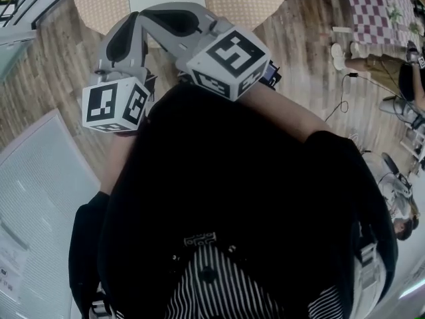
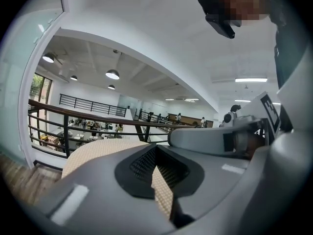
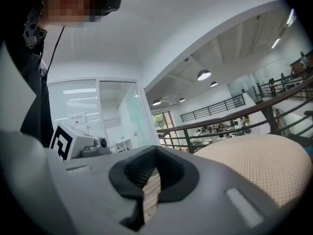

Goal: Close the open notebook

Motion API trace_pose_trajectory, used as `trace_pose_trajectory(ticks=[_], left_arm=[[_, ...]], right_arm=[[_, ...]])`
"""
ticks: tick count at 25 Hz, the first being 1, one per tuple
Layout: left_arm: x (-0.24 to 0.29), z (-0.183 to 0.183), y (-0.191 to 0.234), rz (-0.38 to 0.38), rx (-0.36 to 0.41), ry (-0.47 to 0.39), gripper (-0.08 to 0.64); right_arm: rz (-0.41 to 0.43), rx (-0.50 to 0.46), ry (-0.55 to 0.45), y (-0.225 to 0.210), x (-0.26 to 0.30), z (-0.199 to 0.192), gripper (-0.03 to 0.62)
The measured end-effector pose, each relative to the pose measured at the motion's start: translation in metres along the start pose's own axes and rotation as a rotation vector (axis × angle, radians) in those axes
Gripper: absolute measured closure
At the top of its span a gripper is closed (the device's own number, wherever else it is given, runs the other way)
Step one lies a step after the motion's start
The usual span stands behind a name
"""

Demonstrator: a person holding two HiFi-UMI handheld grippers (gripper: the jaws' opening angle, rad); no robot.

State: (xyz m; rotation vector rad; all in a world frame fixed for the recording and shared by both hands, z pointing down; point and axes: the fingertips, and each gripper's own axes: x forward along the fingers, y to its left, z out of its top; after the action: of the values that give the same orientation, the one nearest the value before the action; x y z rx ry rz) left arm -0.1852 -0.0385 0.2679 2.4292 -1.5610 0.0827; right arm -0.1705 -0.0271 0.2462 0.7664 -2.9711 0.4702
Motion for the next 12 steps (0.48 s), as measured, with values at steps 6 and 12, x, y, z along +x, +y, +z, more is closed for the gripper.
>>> trace_pose_trajectory(ticks=[6, 12], left_arm=[[0.035, 0.02, -0.011, 0.055, 0.018, 0.012, 0.563], [0.051, 0.025, -0.013, 0.084, 0.023, 0.019, 0.561]], right_arm=[[0.084, 0.02, -0.016, -0.031, -0.004, 0.027, 0.591], [0.135, 0.044, -0.021, -0.049, -0.002, 0.034, 0.591]])
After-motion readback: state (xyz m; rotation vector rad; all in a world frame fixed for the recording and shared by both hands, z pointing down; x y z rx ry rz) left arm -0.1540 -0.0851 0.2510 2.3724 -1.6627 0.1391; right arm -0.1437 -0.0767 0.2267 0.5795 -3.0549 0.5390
